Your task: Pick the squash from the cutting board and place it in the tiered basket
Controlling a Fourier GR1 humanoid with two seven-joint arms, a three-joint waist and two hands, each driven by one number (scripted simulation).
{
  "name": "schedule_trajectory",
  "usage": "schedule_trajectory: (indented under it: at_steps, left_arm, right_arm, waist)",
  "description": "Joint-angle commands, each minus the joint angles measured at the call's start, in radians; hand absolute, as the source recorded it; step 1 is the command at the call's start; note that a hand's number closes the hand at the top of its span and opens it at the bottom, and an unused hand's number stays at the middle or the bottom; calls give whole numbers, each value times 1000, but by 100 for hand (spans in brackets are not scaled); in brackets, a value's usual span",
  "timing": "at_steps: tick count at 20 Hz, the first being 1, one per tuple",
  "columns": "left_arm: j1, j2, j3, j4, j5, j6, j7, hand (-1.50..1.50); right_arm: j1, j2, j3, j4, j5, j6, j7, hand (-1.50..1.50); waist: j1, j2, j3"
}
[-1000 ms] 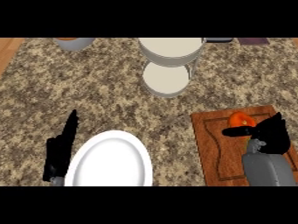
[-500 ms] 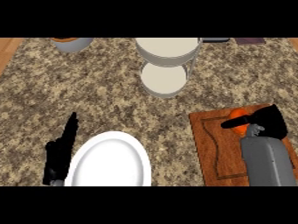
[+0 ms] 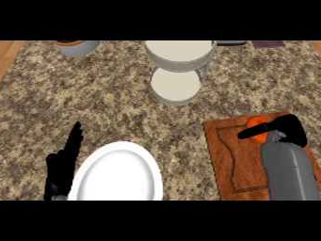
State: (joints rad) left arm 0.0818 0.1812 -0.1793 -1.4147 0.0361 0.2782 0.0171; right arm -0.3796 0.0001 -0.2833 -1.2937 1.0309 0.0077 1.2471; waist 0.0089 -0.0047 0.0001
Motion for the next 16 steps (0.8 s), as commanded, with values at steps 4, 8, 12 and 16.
schedule_trajectory:
  at_steps: [4,8,12,16]
  left_arm:
    - [-13,-19,2,38,-15,13,-5,0]
    - [-31,-14,9,32,-8,-2,17,0]
    - [-43,-8,21,58,-10,-12,15,0]
    - [33,-2,15,-7,-12,-14,-2,0]
  right_arm:
    - [-10,0,44,54,-62,-49,240,-150]
    - [-8,0,48,60,-57,-77,240,150]
    - [-58,0,64,85,-41,-66,240,150]
    - [9,0,117,57,-22,-67,195,150]
  waist:
    - [2,3,-1]
    - [-1,5,0]
    - [-1,5,-1]
    - [-1,3,-1]
